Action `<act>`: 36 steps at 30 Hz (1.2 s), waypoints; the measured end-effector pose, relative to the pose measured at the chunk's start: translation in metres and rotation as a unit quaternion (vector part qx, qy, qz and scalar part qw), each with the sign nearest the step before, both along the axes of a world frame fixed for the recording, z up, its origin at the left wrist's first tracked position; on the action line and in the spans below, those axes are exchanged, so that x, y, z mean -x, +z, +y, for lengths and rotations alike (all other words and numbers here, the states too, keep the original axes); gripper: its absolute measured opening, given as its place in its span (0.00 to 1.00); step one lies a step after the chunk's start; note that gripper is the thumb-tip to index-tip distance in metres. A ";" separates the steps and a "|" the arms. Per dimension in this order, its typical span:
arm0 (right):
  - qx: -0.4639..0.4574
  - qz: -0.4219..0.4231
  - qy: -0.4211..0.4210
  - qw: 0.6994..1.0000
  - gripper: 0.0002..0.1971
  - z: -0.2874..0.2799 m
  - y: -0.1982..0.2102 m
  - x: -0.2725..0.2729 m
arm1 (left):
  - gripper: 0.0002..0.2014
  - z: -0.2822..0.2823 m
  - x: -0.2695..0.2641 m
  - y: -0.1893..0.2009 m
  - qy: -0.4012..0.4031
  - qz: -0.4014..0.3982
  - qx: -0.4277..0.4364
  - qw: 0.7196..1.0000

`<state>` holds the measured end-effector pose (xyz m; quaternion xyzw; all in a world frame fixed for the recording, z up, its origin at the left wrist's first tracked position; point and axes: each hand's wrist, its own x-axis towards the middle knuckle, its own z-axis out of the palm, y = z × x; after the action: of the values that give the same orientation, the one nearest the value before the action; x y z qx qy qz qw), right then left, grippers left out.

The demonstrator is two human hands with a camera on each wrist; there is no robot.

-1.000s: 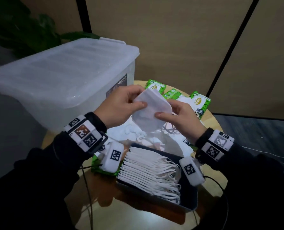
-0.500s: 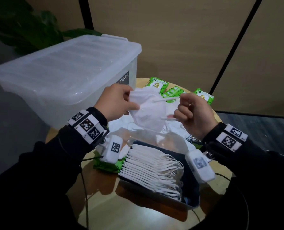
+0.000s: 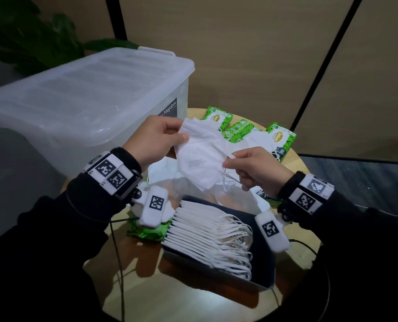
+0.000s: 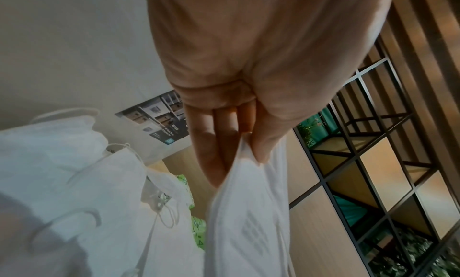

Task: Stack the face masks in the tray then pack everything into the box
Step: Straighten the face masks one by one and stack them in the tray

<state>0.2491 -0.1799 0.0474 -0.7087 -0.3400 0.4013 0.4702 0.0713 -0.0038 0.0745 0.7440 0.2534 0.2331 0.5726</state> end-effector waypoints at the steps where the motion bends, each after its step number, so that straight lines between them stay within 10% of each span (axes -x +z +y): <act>1: 0.009 -0.010 0.000 1.000 0.20 -0.001 0.000 -0.001 | 0.12 0.000 0.000 -0.001 -0.009 0.004 -0.003 1.000; 14: -0.004 0.004 -0.085 0.996 0.07 0.001 -0.001 -0.004 | 0.15 0.004 0.003 -0.003 -0.026 0.073 -0.096 0.992; 20: -0.190 0.327 -0.185 0.907 0.12 0.009 0.010 -0.009 | 0.09 0.001 0.001 0.000 -0.003 0.090 -0.113 0.990; 27: -0.063 -0.008 -0.024 0.998 0.21 0.003 -0.004 -0.008 | 0.14 -0.005 -0.001 -0.001 0.008 0.070 -0.104 0.992; 36: -0.088 -0.043 -0.041 0.994 0.12 0.001 -0.006 -0.005 | 0.05 -0.008 -0.001 -0.002 -0.003 0.075 -0.116 0.990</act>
<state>0.2539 -0.1786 0.0412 -0.6944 -0.3647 0.3198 0.5315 0.0720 -0.0117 0.0725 0.8217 0.2646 0.2026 0.4624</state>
